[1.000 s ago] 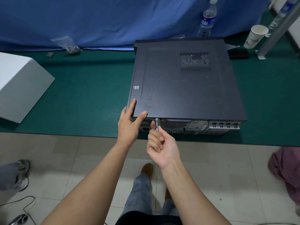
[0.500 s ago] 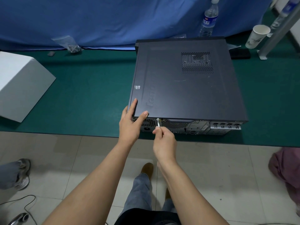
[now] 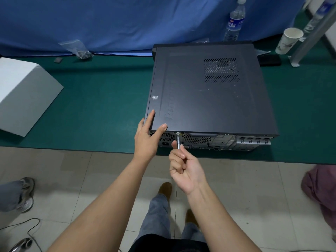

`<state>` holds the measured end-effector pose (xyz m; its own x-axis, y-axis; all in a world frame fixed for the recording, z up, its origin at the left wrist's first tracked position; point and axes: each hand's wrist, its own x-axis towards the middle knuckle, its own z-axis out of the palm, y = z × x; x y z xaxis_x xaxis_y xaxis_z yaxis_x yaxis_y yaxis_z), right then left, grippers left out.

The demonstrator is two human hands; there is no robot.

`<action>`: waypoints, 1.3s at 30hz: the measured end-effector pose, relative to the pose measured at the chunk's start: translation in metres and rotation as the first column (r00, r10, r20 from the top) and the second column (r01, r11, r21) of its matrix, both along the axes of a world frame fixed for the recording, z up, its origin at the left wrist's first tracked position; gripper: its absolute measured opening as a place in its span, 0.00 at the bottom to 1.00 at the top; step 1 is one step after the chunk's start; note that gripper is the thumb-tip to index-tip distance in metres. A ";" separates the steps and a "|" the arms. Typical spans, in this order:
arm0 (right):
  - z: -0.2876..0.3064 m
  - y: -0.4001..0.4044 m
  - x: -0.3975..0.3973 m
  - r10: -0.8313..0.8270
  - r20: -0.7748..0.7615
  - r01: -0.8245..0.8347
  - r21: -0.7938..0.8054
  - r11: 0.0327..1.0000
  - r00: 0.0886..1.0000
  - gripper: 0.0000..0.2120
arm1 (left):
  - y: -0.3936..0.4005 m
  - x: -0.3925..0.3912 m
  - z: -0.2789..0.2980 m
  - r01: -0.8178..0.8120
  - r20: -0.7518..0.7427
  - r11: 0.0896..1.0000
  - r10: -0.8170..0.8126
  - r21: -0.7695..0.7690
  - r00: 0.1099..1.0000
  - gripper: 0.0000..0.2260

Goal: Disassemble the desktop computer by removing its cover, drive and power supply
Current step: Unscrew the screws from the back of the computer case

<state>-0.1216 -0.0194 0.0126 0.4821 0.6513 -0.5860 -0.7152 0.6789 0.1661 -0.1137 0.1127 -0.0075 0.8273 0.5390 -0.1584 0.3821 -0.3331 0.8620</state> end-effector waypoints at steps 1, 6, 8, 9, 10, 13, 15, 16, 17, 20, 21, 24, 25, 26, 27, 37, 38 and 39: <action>0.001 0.002 0.000 0.004 0.005 -0.004 -0.047 0.999 1.000 0.10 | 0.000 0.000 0.000 0.000 0.000 1.000 0.000 -0.002 1.000 0.27; 0.004 0.007 -0.001 0.285 0.237 -0.068 -0.647 0.760 0.929 0.13 | 0.000 0.000 -0.001 0.004 0.003 1.000 -0.004 -0.004 1.000 0.27; 0.004 0.007 -0.002 0.389 0.264 -0.042 -0.779 0.626 0.883 0.12 | 0.000 0.000 -0.001 0.000 0.001 1.000 0.000 -0.005 1.000 0.27; 0.004 0.006 -0.002 0.398 0.261 -0.038 -0.795 0.606 0.879 0.11 | 0.000 0.000 -0.001 -0.001 -0.002 1.000 0.001 -0.004 1.000 0.27; 0.005 0.006 -0.001 0.393 0.258 -0.044 -0.787 0.615 0.882 0.10 | 0.000 0.000 0.000 -0.002 -0.005 1.000 0.002 -0.004 1.000 0.27; 0.008 0.003 0.004 0.347 0.205 -0.131 -0.663 0.737 0.915 0.11 | 0.000 0.000 0.000 -0.005 -0.005 1.000 0.005 -0.006 1.000 0.27; 0.007 -0.002 0.009 0.311 0.144 -0.196 -0.519 0.832 0.939 0.15 | 0.000 0.000 0.000 -0.007 -0.006 1.000 0.007 -0.003 1.000 0.27; 0.006 -0.005 0.010 0.298 0.124 -0.212 -0.458 0.863 0.946 0.16 | 0.000 0.001 0.001 -0.007 -0.008 1.000 0.007 -0.002 1.000 0.27; 0.006 -0.007 0.011 0.286 0.110 -0.218 -0.414 0.884 0.952 0.15 | -0.001 0.001 0.001 -0.008 -0.008 1.000 0.008 -0.003 1.000 0.27; 0.005 -0.008 0.009 0.234 0.069 -0.199 -0.332 0.922 0.970 0.12 | -0.001 0.000 0.001 -0.004 -0.005 1.000 0.004 0.000 1.000 0.27; 0.006 -0.007 0.009 0.215 0.055 -0.187 -0.317 0.930 0.975 0.12 | -0.001 0.000 0.001 -0.002 -0.004 1.000 0.002 0.001 1.000 0.27; 0.007 -0.003 0.008 0.178 0.036 -0.155 -0.342 0.927 0.983 0.08 | -0.001 0.001 0.002 -0.004 -0.006 1.000 0.004 -0.007 1.000 0.27; 0.008 -0.002 0.008 0.176 0.037 -0.151 -0.359 0.921 0.984 0.07 | -0.002 0.001 0.002 -0.005 -0.010 1.000 0.005 -0.007 1.000 0.27; 0.008 0.000 0.008 0.176 0.038 -0.149 -0.376 0.915 0.984 0.07 | -0.002 0.001 0.002 -0.005 -0.013 1.000 0.005 -0.006 1.000 0.27; 0.008 0.001 0.007 0.179 0.040 -0.150 -0.391 0.908 0.983 0.06 | -0.002 0.001 0.002 -0.004 -0.014 1.000 0.004 -0.005 1.000 0.27; 0.007 -0.009 0.010 0.225 0.046 -0.200 -0.313 0.928 0.973 0.11 | -0.002 0.001 0.002 -0.020 -0.016 1.000 0.020 -0.011 1.000 0.27; 0.007 -0.008 0.009 0.219 0.036 -0.196 -0.318 0.927 0.975 0.11 | -0.002 0.001 0.002 -0.021 -0.020 1.000 0.020 -0.011 1.000 0.27; 0.007 -0.007 0.009 0.215 0.027 -0.194 -0.331 0.923 0.976 0.10 | -0.002 0.001 0.002 -0.020 -0.024 1.000 0.020 -0.010 1.000 0.27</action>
<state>-0.1130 -0.0260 0.0195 0.4001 0.5188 -0.7555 -0.8461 0.5259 -0.0870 -0.1127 0.1105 -0.0052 0.8123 0.5537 -0.1833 0.4088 -0.3162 0.8561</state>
